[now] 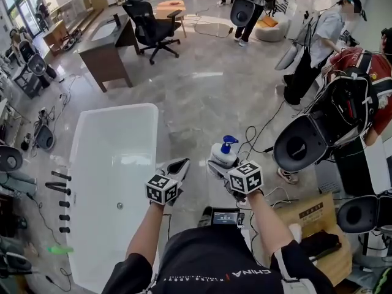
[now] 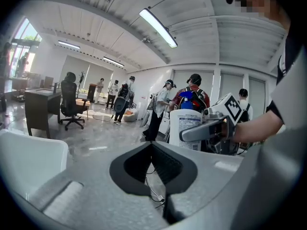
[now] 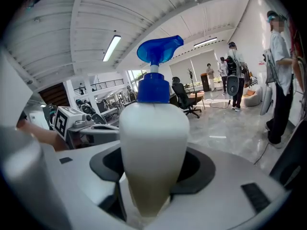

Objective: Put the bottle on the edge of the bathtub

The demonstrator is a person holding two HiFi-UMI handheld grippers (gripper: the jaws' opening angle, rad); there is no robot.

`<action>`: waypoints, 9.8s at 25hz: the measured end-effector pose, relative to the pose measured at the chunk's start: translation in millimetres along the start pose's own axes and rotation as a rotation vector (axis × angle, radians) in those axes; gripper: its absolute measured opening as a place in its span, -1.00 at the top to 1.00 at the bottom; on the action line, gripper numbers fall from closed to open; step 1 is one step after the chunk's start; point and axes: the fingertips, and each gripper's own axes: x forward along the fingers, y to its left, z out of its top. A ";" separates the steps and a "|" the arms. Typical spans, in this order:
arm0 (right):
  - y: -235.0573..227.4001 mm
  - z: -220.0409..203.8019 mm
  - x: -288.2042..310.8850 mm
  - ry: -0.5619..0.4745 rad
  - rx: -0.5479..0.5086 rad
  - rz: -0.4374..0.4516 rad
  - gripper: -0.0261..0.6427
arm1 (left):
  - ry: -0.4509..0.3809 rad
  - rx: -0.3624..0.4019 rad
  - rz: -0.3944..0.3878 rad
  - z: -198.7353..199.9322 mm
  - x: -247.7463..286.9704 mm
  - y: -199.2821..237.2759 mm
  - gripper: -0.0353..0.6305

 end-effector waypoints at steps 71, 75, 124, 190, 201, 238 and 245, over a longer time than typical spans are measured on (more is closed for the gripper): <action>-411.6 412.4 575.6 0.167 -0.207 0.378 0.11 | -0.053 -0.191 0.520 265.6 383.6 622.4 0.87; -400.1 416.5 616.0 0.194 -0.205 0.422 0.11 | -0.078 -0.230 0.579 261.9 369.6 659.6 0.87; 28.2 561.0 1118.7 0.418 -0.710 1.297 0.11 | -0.398 -0.528 1.452 269.6 -5.9 1094.4 0.87; 473.0 46.3 1132.2 0.715 -1.288 1.861 0.11 | -0.737 -1.061 2.123 -145.5 -316.1 980.9 0.87; 485.2 22.9 1114.9 0.504 -1.363 1.994 0.11 | -0.742 -1.129 2.150 -168.7 -313.8 969.9 0.87; 461.3 50.6 1131.5 0.525 -1.513 1.944 -0.15 | -0.695 -1.130 2.129 -139.1 -320.6 969.4 0.87; 436.9 109.1 1151.6 0.552 -1.665 1.878 0.26 | -0.659 -1.192 2.078 -120.4 -302.9 959.0 0.87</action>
